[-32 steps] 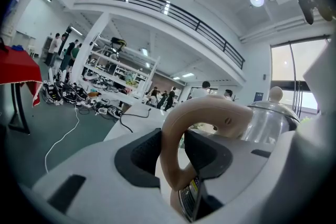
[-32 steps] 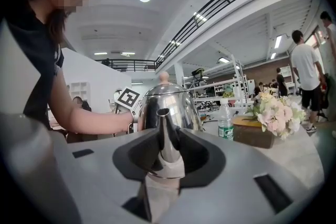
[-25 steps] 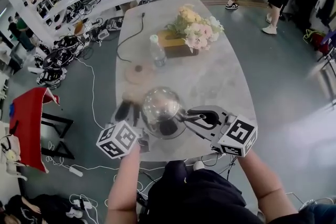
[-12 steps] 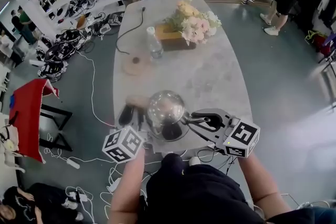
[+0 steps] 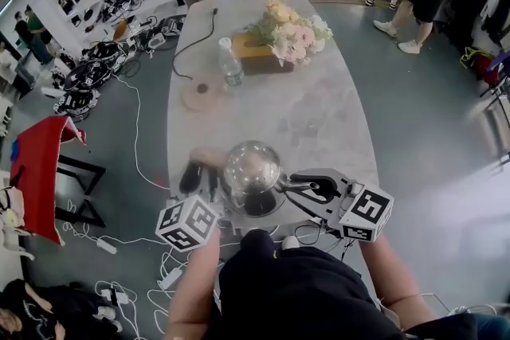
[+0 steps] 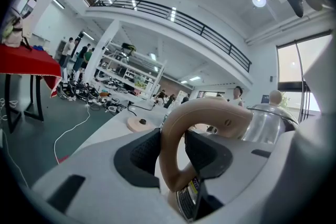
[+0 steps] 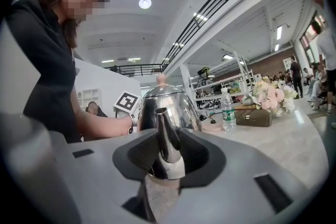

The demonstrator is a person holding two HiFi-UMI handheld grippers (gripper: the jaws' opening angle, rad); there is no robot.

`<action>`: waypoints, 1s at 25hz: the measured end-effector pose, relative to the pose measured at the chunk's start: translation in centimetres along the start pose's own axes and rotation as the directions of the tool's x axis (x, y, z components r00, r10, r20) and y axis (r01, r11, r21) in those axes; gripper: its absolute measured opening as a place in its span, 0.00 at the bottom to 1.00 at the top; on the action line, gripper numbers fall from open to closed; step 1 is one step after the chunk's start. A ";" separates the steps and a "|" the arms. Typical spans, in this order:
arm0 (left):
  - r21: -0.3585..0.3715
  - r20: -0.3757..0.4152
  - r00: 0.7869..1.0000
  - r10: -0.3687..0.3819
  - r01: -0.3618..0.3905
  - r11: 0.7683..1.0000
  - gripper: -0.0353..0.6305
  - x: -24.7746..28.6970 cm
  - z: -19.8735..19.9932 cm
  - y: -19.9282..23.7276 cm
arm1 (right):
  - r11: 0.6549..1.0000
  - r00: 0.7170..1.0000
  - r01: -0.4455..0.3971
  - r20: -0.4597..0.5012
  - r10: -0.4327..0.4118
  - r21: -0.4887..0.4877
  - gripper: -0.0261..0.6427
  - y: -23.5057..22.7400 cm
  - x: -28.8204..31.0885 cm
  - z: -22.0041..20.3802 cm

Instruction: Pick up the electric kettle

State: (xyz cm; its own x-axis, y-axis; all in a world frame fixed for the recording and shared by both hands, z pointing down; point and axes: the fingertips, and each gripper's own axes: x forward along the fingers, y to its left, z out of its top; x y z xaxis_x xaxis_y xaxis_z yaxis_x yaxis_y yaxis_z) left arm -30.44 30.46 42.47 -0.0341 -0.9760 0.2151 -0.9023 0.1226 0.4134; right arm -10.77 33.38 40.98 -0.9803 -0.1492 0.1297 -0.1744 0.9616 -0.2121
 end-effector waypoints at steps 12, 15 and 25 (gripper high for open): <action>-0.026 -0.017 1.000 0.007 -0.008 1.000 0.25 -0.5 -0.5 0.4 | 1.000 1.000 0.003 -0.015 -0.004 -0.010 0.19 0.3 0.0 -0.2; -0.031 -0.018 1.000 0.004 -0.005 0.999 0.25 -0.5 -0.5 0.7 | 1.000 1.000 0.003 -0.017 -0.003 -0.010 0.19 0.4 0.3 -0.2; -0.038 -0.014 1.000 0.011 -0.011 0.999 0.25 -0.9 -0.6 1.1 | 1.000 1.000 -0.010 -0.029 0.009 -0.018 0.19 0.7 0.6 -0.4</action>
State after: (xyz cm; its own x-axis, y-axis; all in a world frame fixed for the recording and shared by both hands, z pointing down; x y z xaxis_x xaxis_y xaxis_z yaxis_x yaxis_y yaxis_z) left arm -31.11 31.62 43.27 -0.0379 -0.9720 0.2319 -0.8847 0.1406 0.4445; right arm -11.45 34.05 41.33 -0.9788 -0.1334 0.1557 -0.1629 0.9670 -0.1957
